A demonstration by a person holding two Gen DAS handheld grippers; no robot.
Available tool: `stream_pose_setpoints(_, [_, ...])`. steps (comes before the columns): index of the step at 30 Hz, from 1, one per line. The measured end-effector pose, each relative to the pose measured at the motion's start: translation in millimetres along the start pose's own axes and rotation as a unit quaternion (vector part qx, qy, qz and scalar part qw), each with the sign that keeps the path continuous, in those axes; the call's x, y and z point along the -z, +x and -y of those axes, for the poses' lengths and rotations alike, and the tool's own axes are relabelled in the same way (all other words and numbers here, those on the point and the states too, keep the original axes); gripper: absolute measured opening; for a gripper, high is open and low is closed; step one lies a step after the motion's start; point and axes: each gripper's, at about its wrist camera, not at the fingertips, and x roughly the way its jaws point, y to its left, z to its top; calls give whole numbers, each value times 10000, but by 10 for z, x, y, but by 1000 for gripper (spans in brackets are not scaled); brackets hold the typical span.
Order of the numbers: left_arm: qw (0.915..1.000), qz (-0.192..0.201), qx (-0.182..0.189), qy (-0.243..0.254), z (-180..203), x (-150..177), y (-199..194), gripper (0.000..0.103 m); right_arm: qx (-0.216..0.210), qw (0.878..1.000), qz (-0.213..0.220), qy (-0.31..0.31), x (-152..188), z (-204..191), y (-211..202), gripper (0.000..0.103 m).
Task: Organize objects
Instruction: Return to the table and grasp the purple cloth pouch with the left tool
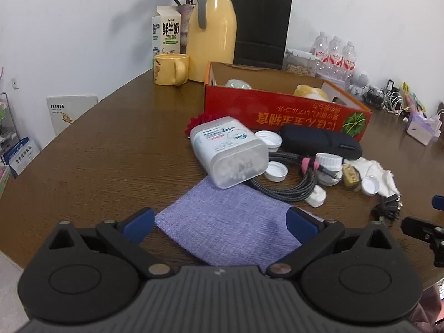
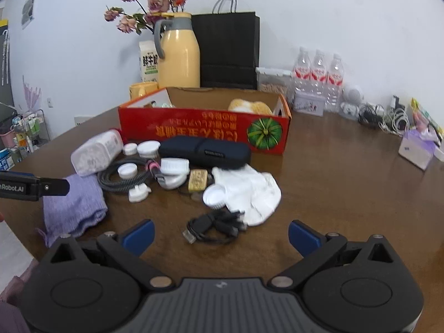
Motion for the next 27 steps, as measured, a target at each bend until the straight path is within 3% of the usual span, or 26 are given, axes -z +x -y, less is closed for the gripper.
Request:
stream_pose_setpoints(7, [9998,-62,-187,18,-77,23,220,103,-10,10000,-64,34,1,17,89,103])
stream_pose_setpoints(10, [9999,-45,-71,-111,-151,47,271,103,-19,9999,-126,37,12,11,162,103])
stream_pose_setpoints(14, [9999,-6,40,-128,-181,67,276,103,-80,9997,-205,68,5,-8,274,93])
stream_pose_setpoints(21, [9991,112,142,-383,-284,51,229,99,-88,9994,-273,170,-19,-20,413,86])
stream_pose_setpoints(25, [9997,132,-200,79,-207,85,284,93,-76,9993,-316,203,-27,-28,467,78])
stream_pose_setpoints(27, [9992,225,-266,213,-172,129,270,84,-32,9994,-311,179,-20,-38,479,72])
